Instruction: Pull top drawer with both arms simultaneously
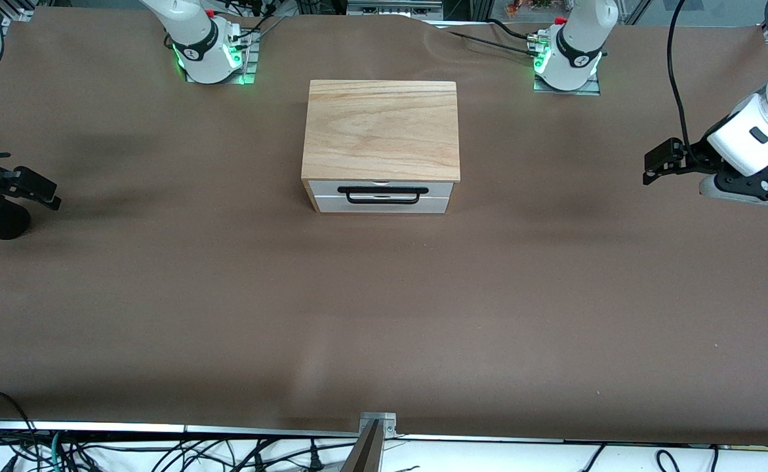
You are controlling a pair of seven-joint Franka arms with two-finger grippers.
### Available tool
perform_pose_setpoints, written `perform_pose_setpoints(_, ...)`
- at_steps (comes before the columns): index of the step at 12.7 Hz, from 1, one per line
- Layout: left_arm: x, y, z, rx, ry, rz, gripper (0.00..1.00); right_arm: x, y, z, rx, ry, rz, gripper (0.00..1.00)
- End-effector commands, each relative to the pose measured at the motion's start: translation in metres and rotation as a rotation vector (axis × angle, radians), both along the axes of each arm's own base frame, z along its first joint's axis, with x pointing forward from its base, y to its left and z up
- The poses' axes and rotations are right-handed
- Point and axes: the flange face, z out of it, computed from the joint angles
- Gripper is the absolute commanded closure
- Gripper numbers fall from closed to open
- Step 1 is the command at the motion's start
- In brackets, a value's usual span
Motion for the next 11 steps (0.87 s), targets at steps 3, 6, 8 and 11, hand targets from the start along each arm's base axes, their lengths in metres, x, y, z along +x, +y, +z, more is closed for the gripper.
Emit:
perform_pose_setpoints(3,0.003,0.002,0.006,0.007,0.000,-0.019,0.00,0.002,0.007,0.005,0.013,0.003,0.011,0.00)
perform_pose_setpoints(6,0.003,0.004,0.004,0.005,0.006,-0.020,0.00,0.019,0.020,-0.038,0.016,0.066,0.023,0.00)
perform_pose_setpoints(8,0.002,0.001,0.005,0.002,0.004,-0.015,0.00,0.020,0.038,-0.039,0.025,0.066,0.049,0.00)
perform_pose_setpoints(11,0.003,0.003,0.005,0.002,0.005,-0.022,0.00,0.029,0.067,-0.075,0.288,0.122,0.010,0.00)
